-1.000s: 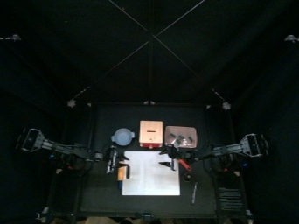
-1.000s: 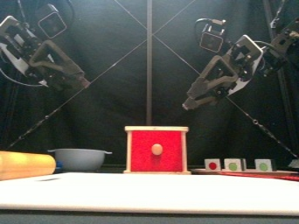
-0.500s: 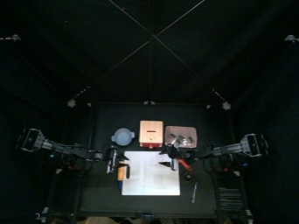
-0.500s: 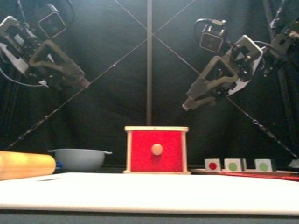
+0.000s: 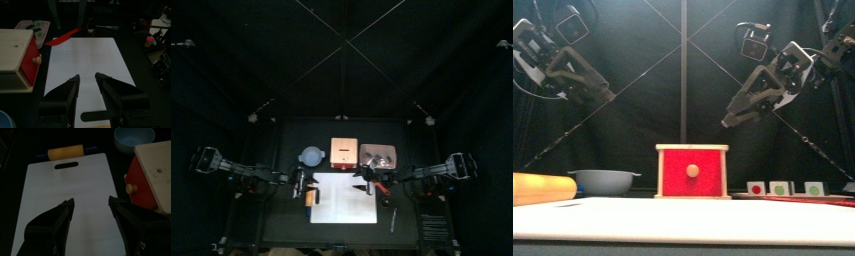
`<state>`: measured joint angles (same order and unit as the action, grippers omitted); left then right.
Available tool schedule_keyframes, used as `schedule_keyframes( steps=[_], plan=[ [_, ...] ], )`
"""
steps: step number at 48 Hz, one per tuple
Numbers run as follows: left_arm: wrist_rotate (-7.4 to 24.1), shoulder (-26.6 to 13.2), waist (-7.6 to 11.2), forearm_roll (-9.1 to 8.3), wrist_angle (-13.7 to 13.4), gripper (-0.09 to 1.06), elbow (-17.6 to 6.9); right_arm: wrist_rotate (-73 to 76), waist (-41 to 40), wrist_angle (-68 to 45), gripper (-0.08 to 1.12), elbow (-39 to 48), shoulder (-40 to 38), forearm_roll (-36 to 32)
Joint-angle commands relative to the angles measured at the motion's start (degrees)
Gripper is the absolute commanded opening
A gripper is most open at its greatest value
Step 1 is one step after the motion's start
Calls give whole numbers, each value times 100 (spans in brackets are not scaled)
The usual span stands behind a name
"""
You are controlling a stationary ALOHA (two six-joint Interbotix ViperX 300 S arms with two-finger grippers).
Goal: Place sushi on board then cut the sushi with the knife then place the pieces on the plate
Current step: Place the 4 sushi pieces on the plate
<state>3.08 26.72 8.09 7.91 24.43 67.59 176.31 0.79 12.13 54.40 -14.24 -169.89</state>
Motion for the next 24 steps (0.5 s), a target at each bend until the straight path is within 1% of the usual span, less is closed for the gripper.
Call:
schedule_keyframes(
  steps=[1,24],
  plan=[
    [0,9,0,0,35,74,-62,9,0,18,90,-132,-70,-18],
    [-9,9,26,0,26,74,-35,9,-35,-18,90,-193,-62,-18]
  ],
)
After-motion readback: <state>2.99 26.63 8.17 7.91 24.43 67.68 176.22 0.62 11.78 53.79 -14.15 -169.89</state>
